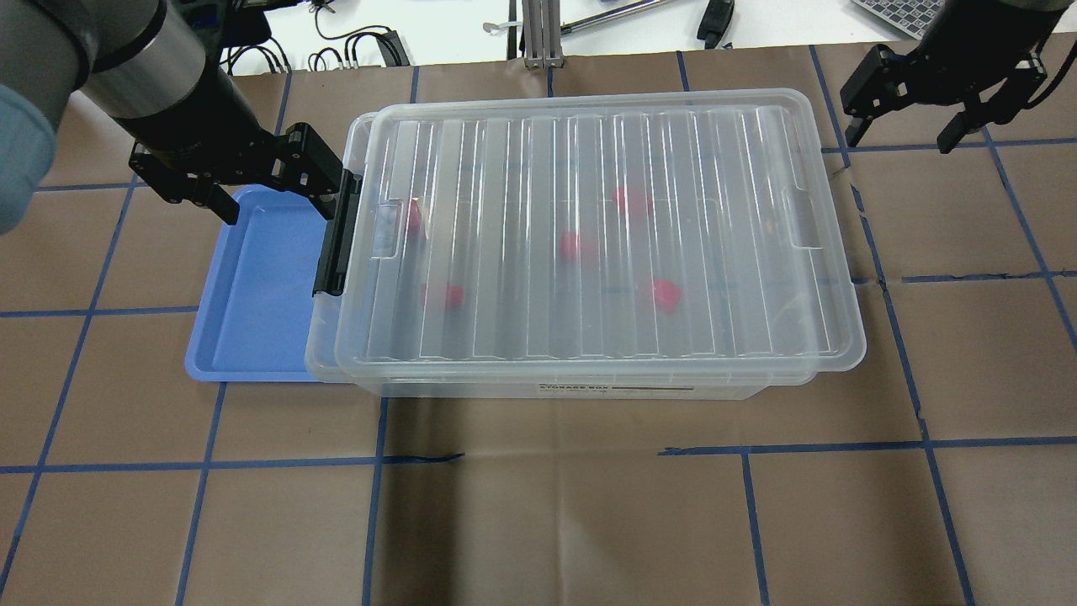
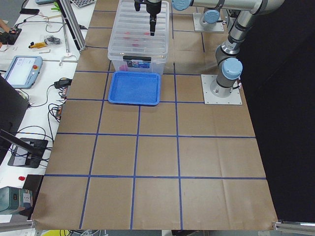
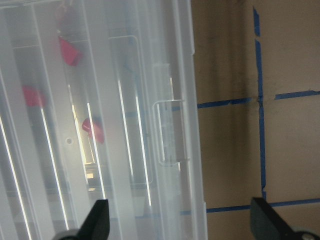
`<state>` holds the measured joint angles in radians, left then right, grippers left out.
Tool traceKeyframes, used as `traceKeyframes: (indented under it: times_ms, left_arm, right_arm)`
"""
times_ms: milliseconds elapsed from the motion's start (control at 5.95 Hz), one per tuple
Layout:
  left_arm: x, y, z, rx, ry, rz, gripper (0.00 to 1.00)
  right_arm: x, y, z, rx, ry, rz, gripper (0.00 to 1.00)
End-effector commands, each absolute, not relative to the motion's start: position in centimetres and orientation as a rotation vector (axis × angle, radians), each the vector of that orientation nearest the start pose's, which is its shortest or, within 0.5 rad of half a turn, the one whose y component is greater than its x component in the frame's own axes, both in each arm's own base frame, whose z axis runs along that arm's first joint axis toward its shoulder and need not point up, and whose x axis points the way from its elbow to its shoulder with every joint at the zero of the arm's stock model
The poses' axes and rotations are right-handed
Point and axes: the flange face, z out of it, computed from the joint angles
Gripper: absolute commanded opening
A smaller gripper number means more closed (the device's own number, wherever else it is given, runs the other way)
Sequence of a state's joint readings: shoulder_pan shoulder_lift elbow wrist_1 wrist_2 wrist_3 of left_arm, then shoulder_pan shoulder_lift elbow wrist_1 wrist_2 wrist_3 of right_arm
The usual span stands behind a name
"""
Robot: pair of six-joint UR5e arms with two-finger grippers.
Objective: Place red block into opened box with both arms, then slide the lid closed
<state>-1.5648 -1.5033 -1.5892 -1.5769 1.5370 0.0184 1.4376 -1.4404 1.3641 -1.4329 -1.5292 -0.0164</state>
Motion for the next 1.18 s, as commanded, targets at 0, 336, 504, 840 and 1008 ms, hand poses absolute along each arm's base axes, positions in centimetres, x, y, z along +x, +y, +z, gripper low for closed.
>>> traceKeyframes:
  times_ms: [0, 336, 504, 840, 1008]
  left_arm:
    - [-13.4, -46.8, 51.1, 0.021, 3.174, -0.069, 0.98]
    - [-13.4, -46.8, 51.1, 0.021, 3.174, -0.069, 0.98]
    - [-13.4, -46.8, 51.1, 0.021, 3.172, -0.069, 0.98]
    - [-13.4, -46.8, 51.1, 0.021, 3.172, -0.069, 0.98]
    - [-13.3, -46.7, 51.1, 0.021, 3.171, -0.071, 0.98]
  right_arm:
    - [13.4, -54.0, 51.6, 0.178, 3.106, 0.11, 1.0]
    - [14.4, -53.6, 51.2, 0.164, 3.109, 0.118, 1.0]
    - [14.4, -53.6, 51.1, 0.166, 3.108, 0.12, 1.0]
    - [14.4, -53.6, 51.2, 0.169, 3.109, 0.115, 1.0]
    - [14.4, -53.6, 51.1, 0.164, 3.111, 0.12, 1.0]
